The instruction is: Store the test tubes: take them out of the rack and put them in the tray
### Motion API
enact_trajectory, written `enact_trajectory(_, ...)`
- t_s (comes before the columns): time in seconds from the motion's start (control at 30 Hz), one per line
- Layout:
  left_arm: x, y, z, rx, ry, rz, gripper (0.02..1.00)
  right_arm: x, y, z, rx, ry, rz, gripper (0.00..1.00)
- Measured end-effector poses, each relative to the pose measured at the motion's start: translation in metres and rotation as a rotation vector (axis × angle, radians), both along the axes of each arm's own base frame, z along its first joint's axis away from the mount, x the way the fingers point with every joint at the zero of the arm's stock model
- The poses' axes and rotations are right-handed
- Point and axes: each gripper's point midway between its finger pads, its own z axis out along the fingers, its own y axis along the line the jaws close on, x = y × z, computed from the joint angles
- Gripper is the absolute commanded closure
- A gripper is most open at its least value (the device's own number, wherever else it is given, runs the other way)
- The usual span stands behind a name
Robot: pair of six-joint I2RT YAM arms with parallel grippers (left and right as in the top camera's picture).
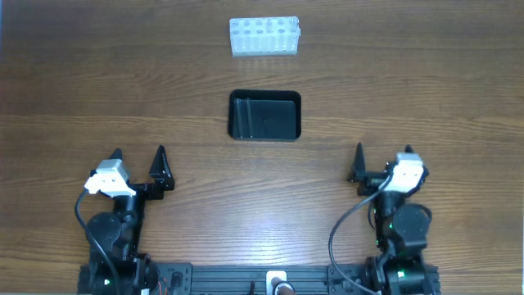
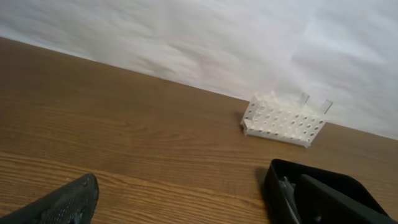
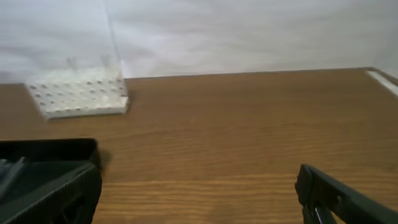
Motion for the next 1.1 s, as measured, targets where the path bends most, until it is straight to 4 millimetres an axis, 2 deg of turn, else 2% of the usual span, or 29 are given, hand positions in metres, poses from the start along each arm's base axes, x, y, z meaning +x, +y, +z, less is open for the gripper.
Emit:
enact_trajectory(0.13,0.000,0.000,0.000,0.000,-0.002,0.000,0.018,0.019,0.013,0.022,0.006,0.053,0.068,0.007)
enact_trajectory(0.27,0.000,0.000,0.001,0.000,-0.002,0.000,0.018,0.049,0.033,0.050,0.019,0.103,0.167,0.007)
enact_trajectory(0.37,0.000,0.000,0.000,0.000,-0.002,0.000,0.018,0.071,0.048,0.057,0.026,0.152,0.227,0.009)
enact_trajectory(0.57,0.000,0.000,0.001,0.000,-0.002,0.000,0.020,0.108,0.108,0.049,0.014,0.277,0.383,0.009)
enact_trajectory(0.67,0.000,0.000,0.000,0.000,-0.002,0.000,0.018,0.121,0.137,0.043,-0.008,0.330,0.424,0.007)
enact_trajectory(0.77,0.000,0.000,0.001,0.000,-0.002,0.000,0.018,0.133,0.159,0.036,-0.015,0.380,0.427,0.009)
enact_trajectory(0.97,0.000,0.000,0.001,0.000,-0.002,0.000,0.018,0.164,0.186,0.023,-0.006,0.469,0.400,0.009)
enact_trajectory(1.1,0.000,0.000,0.000,0.000,-0.002,0.000,0.018,0.187,0.195,0.016,0.009,0.498,0.372,0.007)
